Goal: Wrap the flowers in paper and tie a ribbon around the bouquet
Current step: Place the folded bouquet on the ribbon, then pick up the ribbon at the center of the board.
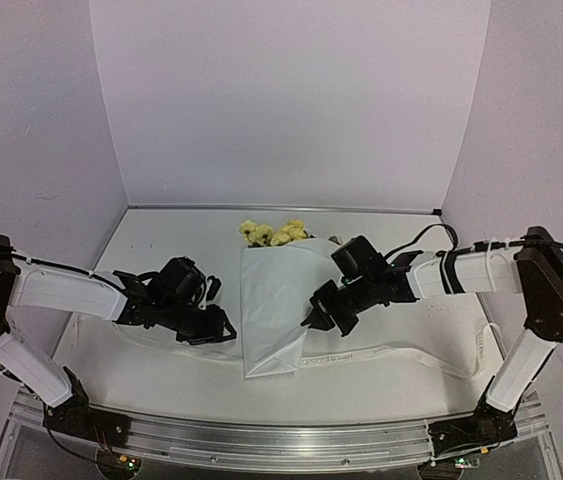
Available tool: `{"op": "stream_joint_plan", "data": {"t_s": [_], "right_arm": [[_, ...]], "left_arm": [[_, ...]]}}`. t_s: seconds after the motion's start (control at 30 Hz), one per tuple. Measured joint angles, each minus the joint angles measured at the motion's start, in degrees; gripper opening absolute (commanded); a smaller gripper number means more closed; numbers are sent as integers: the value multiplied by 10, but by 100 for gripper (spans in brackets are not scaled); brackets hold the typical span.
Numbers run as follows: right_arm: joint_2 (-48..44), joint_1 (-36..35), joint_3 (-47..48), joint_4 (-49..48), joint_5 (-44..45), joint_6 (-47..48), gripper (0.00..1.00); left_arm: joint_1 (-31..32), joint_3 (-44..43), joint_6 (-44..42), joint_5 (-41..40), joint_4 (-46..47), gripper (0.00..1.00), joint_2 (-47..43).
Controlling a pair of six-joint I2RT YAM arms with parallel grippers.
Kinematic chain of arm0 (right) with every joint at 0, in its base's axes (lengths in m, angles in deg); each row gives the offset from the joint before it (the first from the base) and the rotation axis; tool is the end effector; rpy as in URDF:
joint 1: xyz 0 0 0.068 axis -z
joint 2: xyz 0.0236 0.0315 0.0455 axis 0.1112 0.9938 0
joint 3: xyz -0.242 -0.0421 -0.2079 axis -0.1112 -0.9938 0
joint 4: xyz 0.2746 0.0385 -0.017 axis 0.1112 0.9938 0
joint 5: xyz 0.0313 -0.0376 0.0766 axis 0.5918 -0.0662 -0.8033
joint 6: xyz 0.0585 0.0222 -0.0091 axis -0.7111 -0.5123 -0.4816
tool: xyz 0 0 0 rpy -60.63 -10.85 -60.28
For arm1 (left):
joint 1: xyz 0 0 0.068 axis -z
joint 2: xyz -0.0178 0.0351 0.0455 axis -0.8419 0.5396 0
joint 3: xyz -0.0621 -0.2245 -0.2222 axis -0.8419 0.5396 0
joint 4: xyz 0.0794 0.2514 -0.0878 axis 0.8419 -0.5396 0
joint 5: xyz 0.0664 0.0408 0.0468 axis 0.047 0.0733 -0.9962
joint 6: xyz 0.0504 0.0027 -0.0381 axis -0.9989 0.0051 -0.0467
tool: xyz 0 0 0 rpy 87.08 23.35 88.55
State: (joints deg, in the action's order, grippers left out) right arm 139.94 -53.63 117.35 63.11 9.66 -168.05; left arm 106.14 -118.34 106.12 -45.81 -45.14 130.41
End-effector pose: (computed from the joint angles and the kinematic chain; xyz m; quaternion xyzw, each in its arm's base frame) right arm 0.2455 0.2974 0.2167 -0.2523 -0.8805 -0.3948 0.0725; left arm 0.1902 -0.2322 0.1919 0.0748 0.9388 -0.2995 0.1529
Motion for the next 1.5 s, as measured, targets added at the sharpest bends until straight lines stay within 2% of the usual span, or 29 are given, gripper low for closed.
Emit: {"op": "stream_joint_plan", "data": {"t_s": [0.23,0.33,0.43,0.57,0.67,0.87,1.1,1.27,1.5], "right_arm": [[-30,-38,-56,-24,19,-8,0],[-33,-47,-78,-37,25,-8,12],[-33,-49,-94,-43,27,1,34],[-38,-49,-104,-48,30,26,55],[-51,-49,-107,-40,31,57,65],[-99,-49,-106,34,44,144,79],[-163,-35,-122,128,83,222,97],[-228,-9,-179,167,130,236,98],[-304,1,-225,218,211,211,98]], "left_arm": [[-1,0,31,-15,-20,40,0],[-3,2,53,-32,-33,47,-8],[-16,15,89,-59,-50,53,-42],[-50,44,151,-117,-95,64,-125],[-83,58,201,-165,-145,70,-184],[-177,106,275,-239,-242,73,-273],[-275,116,267,-279,-280,72,-255],[-327,116,226,-281,-251,66,-197],[-348,115,174,-275,-197,56,-123]]}}
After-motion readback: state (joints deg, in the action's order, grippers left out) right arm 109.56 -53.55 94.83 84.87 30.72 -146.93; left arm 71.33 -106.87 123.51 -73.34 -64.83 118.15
